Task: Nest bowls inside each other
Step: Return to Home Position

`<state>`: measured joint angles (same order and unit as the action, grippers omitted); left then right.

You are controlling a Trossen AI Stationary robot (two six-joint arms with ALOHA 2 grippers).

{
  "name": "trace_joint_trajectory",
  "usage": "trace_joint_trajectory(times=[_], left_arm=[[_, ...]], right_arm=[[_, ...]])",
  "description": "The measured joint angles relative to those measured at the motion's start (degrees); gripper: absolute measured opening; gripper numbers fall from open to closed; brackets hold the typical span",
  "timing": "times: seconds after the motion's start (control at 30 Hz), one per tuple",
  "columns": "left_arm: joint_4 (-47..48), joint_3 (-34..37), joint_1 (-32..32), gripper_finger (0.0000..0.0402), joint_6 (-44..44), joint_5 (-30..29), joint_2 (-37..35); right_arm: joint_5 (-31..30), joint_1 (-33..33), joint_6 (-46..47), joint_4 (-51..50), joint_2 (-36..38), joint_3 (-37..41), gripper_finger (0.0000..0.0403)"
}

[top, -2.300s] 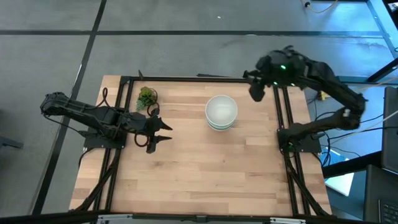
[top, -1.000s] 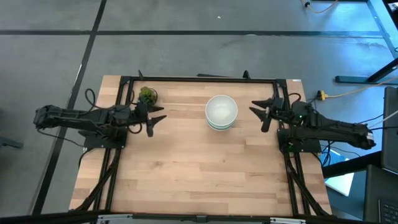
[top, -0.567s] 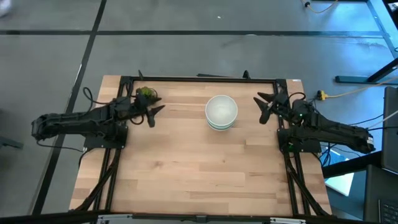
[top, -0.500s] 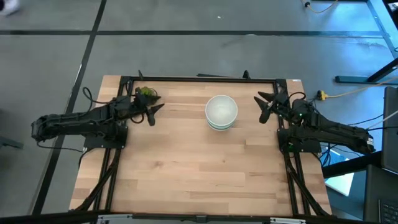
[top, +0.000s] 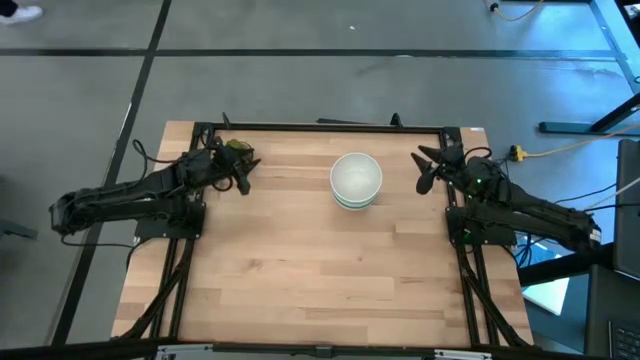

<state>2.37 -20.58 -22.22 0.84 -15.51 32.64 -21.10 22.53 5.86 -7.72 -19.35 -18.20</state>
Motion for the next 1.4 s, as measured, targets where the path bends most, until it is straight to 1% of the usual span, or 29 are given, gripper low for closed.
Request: trace_joint_trajectory(times=[0.1,0.27,0.4,0.57,0.77,1.4], left_arm=[[0.8,0.2,-0.5,0.0176,0.0,0.1,0.0],[0.8,3.1,-0.8,0.0176,1.6,0.1,0.0],[0.7,4.1,-0.8,0.0176,1.9,0.2,0.0],[0.0,4.2,-0.8,0.0176,0.1,-0.9,0.0],[-0.4,4.2,-0.8,0.0176,0.1,-1.5,0.0],[-0.3,4.2,-0.8,0.0176,0.1,-1.5,0.0]], right_arm=[[0.0,0.9,0.0,0.0,0.0,0.0,0.0162],[0.1,1.9,0.0,-0.6,0.0,0.0,0.0162],[0.1,2.1,-0.1,-0.6,0.0,0.0,0.0162],[-0.1,2.1,-0.2,-1.3,0.0,0.0,0.0162],[-3.2,2.1,-0.3,-2.5,0.0,0.0,0.0162],[-3.3,2.1,-0.2,-2.5,0.0,0.0,0.0162]])
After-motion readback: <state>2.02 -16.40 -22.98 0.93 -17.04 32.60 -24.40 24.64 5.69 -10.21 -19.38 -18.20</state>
